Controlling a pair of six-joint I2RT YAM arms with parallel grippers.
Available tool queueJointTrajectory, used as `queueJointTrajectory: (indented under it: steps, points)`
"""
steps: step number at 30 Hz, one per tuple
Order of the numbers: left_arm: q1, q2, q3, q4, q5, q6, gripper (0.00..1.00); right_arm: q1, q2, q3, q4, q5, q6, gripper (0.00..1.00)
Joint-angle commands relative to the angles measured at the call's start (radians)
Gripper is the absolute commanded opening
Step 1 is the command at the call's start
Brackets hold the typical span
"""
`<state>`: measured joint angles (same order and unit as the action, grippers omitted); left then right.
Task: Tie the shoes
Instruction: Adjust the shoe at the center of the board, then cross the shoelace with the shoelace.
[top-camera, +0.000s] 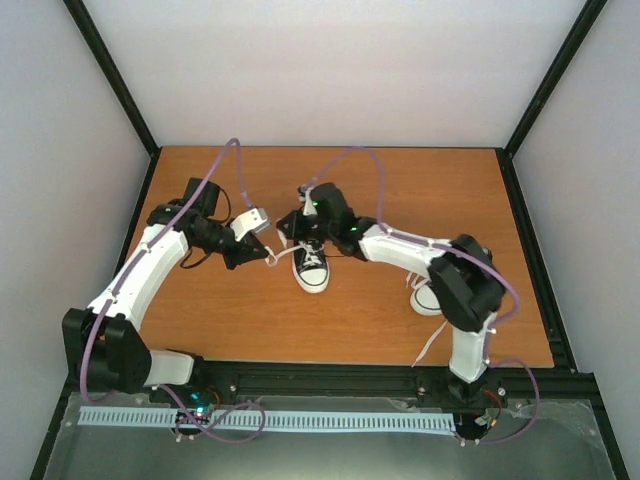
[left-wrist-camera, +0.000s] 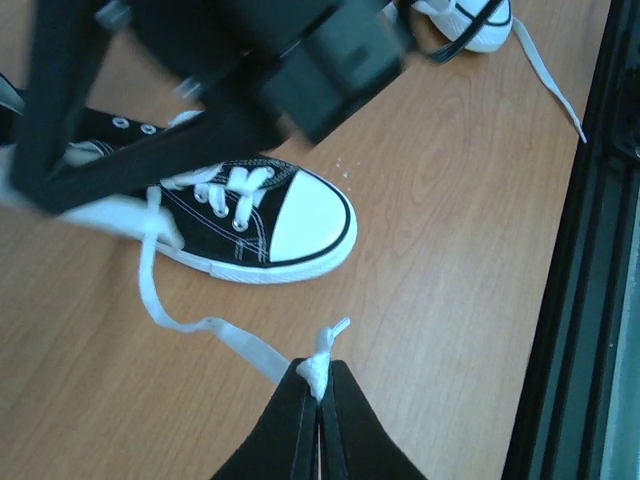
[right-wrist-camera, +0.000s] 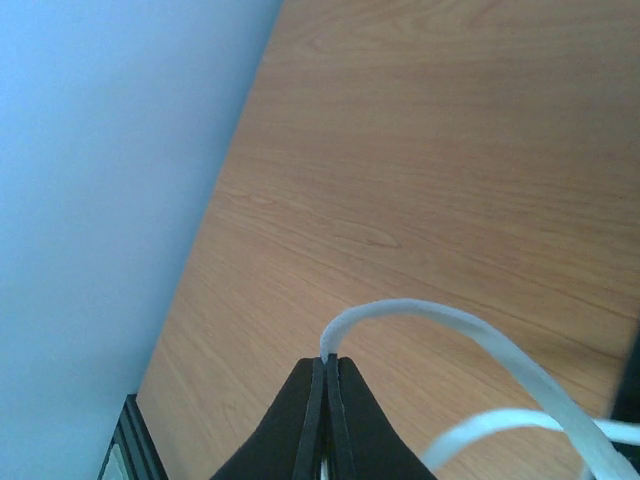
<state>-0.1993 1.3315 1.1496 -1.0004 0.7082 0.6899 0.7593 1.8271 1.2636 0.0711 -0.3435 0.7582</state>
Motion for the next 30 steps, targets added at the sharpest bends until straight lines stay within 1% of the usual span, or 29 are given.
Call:
queueJointTrajectory:
  steps: [1, 3, 4, 5, 8, 11, 12, 13, 15, 16, 19, 21, 23, 25, 27, 29, 30]
  points:
    - [0.000, -0.028, -0.034, -0.032, 0.038, 0.040, 0.01, 0.059, 0.142, 0.127, 0.035, 0.034, 0.070, 0.03]
    - [0.000, -0.032, -0.043, -0.029, 0.049, 0.040, 0.01, 0.078, 0.190, 0.183, 0.015, 0.046, 0.056, 0.03]
    - [0.000, -0.034, -0.045, -0.030, 0.051, 0.040, 0.01, 0.084, 0.210, 0.211, -0.002, 0.051, 0.048, 0.05]
    - [0.000, -0.035, -0.043, -0.030, 0.052, 0.037, 0.01, 0.086, 0.227, 0.235, -0.021, 0.050, 0.040, 0.10]
    - [0.000, -0.040, -0.030, -0.033, 0.058, 0.040, 0.01, 0.086, 0.243, 0.280, -0.090, 0.046, -0.015, 0.34]
    - [0.000, -0.026, -0.007, -0.049, 0.086, 0.054, 0.01, 0.080, 0.221, 0.313, -0.193, 0.021, -0.124, 0.58]
    - [0.000, -0.017, 0.007, -0.061, 0.094, 0.058, 0.01, 0.074, 0.212, 0.333, -0.241, 0.013, -0.169, 0.63]
    - [0.002, -0.006, 0.023, -0.076, 0.107, 0.062, 0.01, 0.064, 0.197, 0.343, -0.283, 0.003, -0.213, 0.65]
    - [0.011, 0.016, 0.057, -0.094, 0.131, 0.059, 0.01, 0.020, 0.154, 0.322, -0.326, -0.044, -0.277, 0.68]
    - [0.020, 0.029, 0.075, -0.095, 0.136, 0.052, 0.01, -0.014, 0.125, 0.289, -0.322, -0.083, -0.295, 0.68]
    - [0.027, 0.074, 0.136, -0.044, 0.120, -0.003, 0.01, -0.144, 0.025, 0.132, -0.227, -0.242, -0.355, 0.68]
    - [0.028, 0.116, 0.174, 0.009, 0.120, -0.063, 0.01, -0.208, -0.026, 0.065, -0.198, -0.363, -0.453, 0.68]
    - [0.028, 0.162, 0.209, 0.080, 0.121, -0.141, 0.01, -0.221, -0.047, 0.062, -0.268, -0.429, -0.630, 0.68]
    - [0.029, 0.202, 0.241, 0.135, 0.124, -0.210, 0.01, -0.221, -0.066, 0.042, -0.289, -0.476, -0.749, 0.67]
    - [0.028, 0.227, 0.266, 0.167, 0.133, -0.247, 0.01, -0.221, -0.087, -0.010, -0.218, -0.478, -0.782, 0.67]
    - [0.029, 0.238, 0.284, 0.188, 0.148, -0.269, 0.01, -0.221, -0.076, -0.031, -0.112, -0.456, -0.763, 0.66]
    - [0.028, 0.240, 0.288, 0.195, 0.157, -0.276, 0.01, -0.221, -0.060, -0.026, -0.088, -0.456, -0.750, 0.65]
